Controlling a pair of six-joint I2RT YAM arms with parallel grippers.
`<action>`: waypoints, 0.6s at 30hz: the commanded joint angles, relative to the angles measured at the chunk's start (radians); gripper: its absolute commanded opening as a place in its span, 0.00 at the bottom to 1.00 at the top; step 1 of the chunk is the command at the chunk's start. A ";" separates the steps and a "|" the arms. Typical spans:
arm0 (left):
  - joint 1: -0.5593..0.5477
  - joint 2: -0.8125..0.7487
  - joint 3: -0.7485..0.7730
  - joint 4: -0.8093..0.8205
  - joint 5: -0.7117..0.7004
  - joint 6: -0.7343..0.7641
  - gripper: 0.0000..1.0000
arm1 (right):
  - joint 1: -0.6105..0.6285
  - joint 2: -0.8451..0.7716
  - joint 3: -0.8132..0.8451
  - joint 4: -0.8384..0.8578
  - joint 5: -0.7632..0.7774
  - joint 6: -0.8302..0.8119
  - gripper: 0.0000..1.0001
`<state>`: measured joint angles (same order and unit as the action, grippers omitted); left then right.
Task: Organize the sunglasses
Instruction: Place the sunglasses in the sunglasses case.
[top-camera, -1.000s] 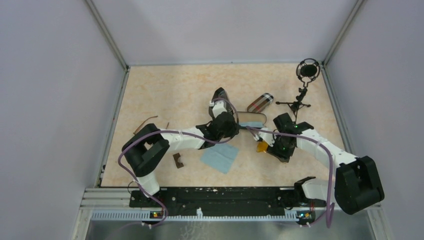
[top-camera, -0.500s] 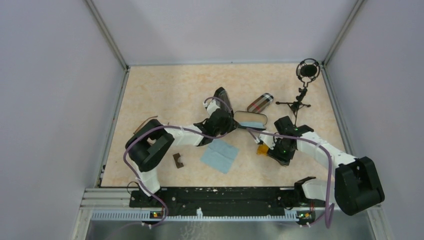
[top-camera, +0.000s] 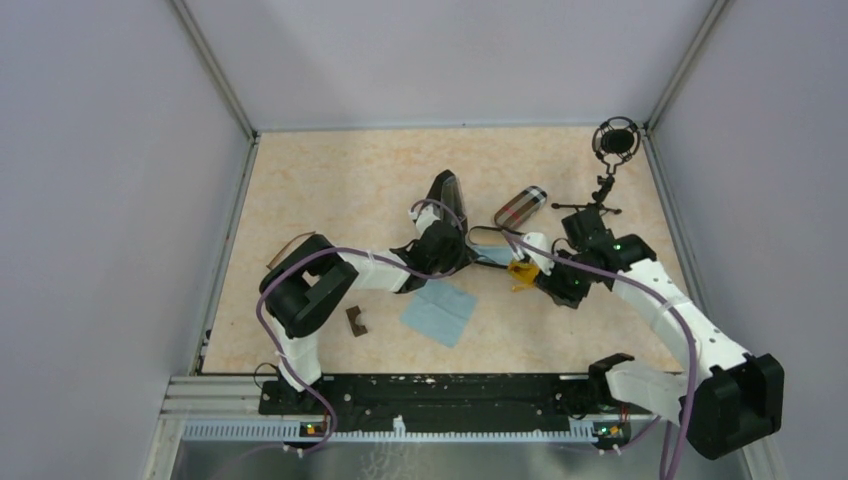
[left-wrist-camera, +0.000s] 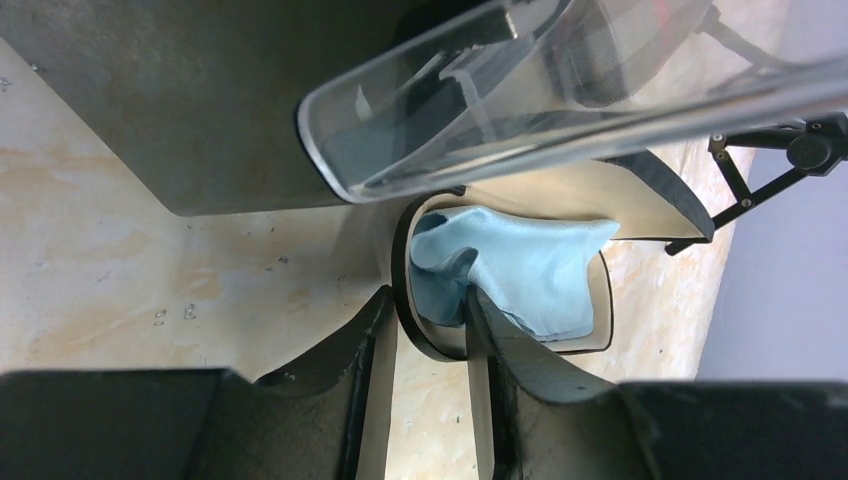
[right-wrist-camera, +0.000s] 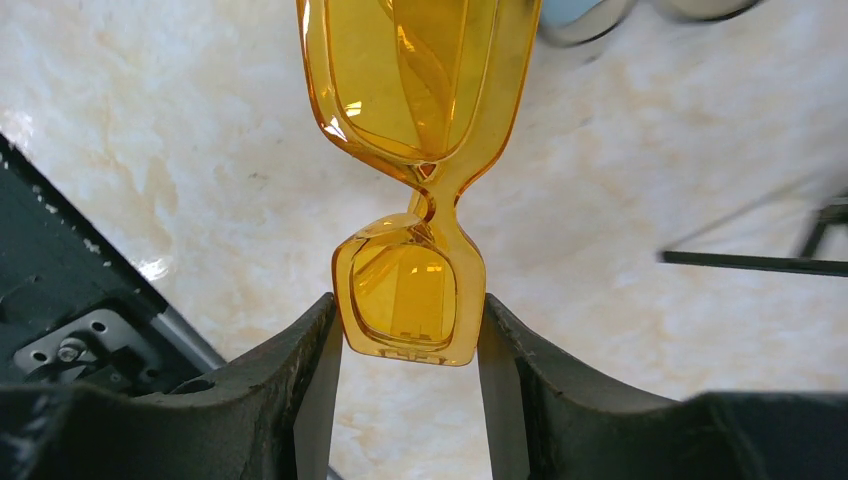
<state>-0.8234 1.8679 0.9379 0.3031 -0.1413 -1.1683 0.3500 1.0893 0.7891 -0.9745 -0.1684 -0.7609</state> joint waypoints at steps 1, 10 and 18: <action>0.002 -0.010 -0.023 0.072 0.030 0.015 0.37 | -0.009 -0.020 0.175 -0.017 -0.022 -0.037 0.17; 0.002 -0.031 -0.060 0.087 0.026 0.054 0.34 | -0.009 0.154 0.382 -0.016 -0.074 -0.053 0.16; 0.002 -0.030 -0.058 0.087 0.022 0.085 0.33 | -0.010 0.245 0.420 0.013 -0.151 -0.136 0.16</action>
<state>-0.8234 1.8675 0.8879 0.3622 -0.1226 -1.1271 0.3500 1.2900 1.1610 -0.9836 -0.2424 -0.8268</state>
